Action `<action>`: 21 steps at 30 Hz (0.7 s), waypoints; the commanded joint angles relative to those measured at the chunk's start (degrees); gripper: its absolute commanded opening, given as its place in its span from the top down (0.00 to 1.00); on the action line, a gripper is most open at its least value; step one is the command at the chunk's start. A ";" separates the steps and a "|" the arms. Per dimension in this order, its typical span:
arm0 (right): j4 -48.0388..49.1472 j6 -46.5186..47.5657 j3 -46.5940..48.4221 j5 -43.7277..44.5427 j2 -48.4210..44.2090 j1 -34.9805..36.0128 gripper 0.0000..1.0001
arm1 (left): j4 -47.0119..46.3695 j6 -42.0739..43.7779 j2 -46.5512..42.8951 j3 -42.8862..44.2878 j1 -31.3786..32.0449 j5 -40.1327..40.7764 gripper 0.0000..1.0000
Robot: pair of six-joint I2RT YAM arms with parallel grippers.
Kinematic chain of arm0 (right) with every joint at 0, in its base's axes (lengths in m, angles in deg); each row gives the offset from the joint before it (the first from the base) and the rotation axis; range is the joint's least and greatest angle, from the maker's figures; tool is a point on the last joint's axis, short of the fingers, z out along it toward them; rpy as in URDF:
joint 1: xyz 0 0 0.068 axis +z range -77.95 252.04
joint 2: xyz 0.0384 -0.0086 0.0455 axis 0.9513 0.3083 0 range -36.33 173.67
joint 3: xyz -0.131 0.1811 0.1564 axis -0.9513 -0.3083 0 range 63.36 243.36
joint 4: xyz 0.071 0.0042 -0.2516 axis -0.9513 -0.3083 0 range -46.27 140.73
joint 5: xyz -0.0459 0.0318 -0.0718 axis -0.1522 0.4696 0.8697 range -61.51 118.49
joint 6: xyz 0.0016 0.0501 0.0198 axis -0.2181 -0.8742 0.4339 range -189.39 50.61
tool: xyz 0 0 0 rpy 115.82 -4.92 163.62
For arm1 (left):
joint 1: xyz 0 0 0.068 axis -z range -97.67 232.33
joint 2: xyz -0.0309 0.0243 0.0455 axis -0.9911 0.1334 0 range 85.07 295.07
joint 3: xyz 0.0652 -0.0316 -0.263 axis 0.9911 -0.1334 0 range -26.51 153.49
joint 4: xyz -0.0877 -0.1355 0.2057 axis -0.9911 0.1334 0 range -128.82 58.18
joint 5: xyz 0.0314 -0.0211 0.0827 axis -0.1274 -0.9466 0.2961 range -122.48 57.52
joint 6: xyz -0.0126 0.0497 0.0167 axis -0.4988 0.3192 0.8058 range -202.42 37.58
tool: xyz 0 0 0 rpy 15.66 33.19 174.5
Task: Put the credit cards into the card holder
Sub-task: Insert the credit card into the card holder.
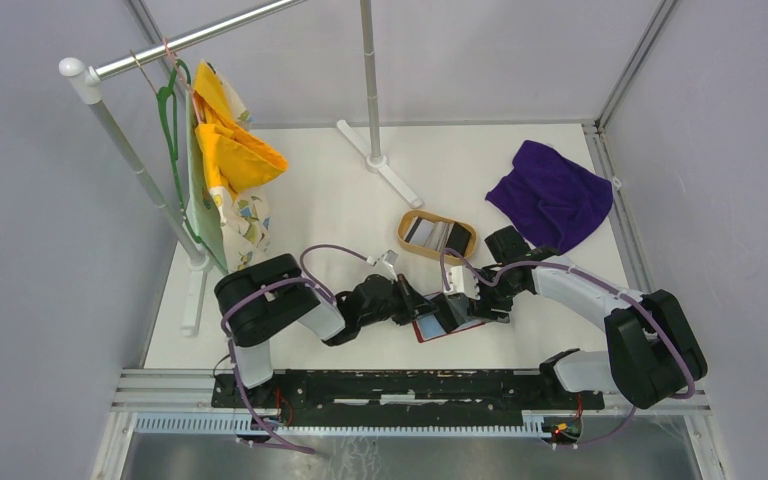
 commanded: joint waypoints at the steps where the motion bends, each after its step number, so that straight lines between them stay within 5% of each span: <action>1: -1.56 1.08 -0.43 0.93 0.79 -0.06 0.30 | 1.93 -1.85 1.50 1.65 0.18 -1.79 0.98; 21: -1.47 1.03 -0.52 0.75 0.79 -0.06 0.31 | 0.39 -2.81 2.37 1.04 -0.25 -3.47 0.98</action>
